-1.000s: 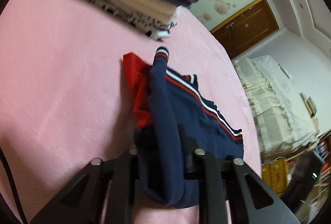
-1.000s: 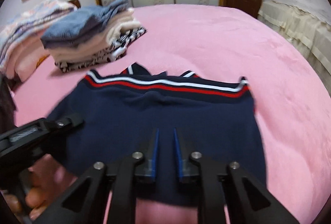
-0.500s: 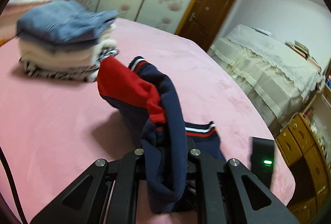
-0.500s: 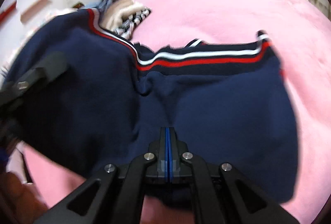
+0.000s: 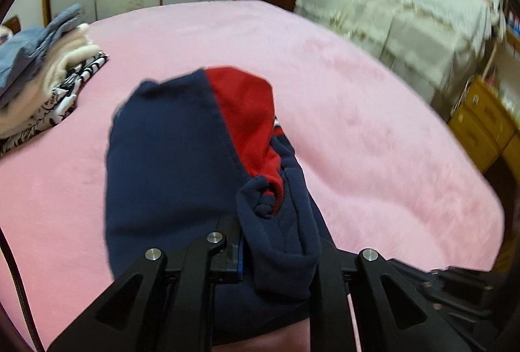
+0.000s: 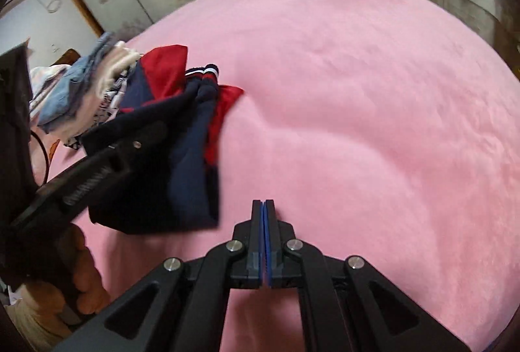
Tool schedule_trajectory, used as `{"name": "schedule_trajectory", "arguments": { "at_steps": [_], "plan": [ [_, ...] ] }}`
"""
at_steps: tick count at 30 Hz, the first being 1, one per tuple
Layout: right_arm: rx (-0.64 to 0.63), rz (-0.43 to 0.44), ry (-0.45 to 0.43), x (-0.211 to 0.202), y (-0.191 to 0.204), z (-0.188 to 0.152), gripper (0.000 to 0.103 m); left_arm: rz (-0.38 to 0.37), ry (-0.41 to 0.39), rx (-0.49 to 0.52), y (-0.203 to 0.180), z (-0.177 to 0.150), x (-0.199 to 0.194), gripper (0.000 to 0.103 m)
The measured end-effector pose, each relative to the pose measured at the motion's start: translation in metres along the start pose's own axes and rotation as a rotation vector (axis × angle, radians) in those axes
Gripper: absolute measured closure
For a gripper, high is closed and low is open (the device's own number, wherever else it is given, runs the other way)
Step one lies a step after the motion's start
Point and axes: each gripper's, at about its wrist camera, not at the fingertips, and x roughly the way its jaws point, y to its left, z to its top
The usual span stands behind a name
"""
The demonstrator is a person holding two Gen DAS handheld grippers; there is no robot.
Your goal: Fold large clothes
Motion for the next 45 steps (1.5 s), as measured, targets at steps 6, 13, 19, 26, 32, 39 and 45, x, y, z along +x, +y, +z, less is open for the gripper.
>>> {"name": "schedule_trajectory", "arguments": {
  "at_steps": [6, 13, 19, 26, 32, 39, 45],
  "plan": [
    [0.006, 0.009, -0.010, -0.002, -0.003, -0.007, 0.101, -0.006, -0.021, -0.004, -0.009, -0.003, -0.009, 0.091],
    [0.016, 0.007, -0.018, -0.006, -0.002, -0.002, 0.101, -0.017, 0.025, 0.067, -0.020, -0.008, 0.001, 0.058],
    [-0.003, 0.015, -0.046, -0.029, 0.002, 0.006, 0.098, -0.176, 0.041, 0.001, -0.007, -0.002, -0.037, 0.030],
    [-0.045, 0.123, -0.095, -0.051, 0.034, 0.022, 0.055, -0.205, 0.006, -0.207, 0.058, -0.013, -0.092, 0.024],
    [-0.155, 0.133, -0.049, -0.026, 0.082, 0.037, 0.054, -0.008, 0.110, -0.338, 0.117, -0.034, -0.072, 0.024],
    [-0.224, 0.019, 0.036, 0.018, 0.098, 0.048, 0.092, -0.027, 0.159, -0.361, 0.125, -0.046, -0.042, 0.031],
    [-0.115, 0.079, -0.058, -0.007, 0.064, 0.036, 0.094, -0.081, 0.135, -0.255, 0.098, -0.031, -0.035, 0.062]
  ]
}}
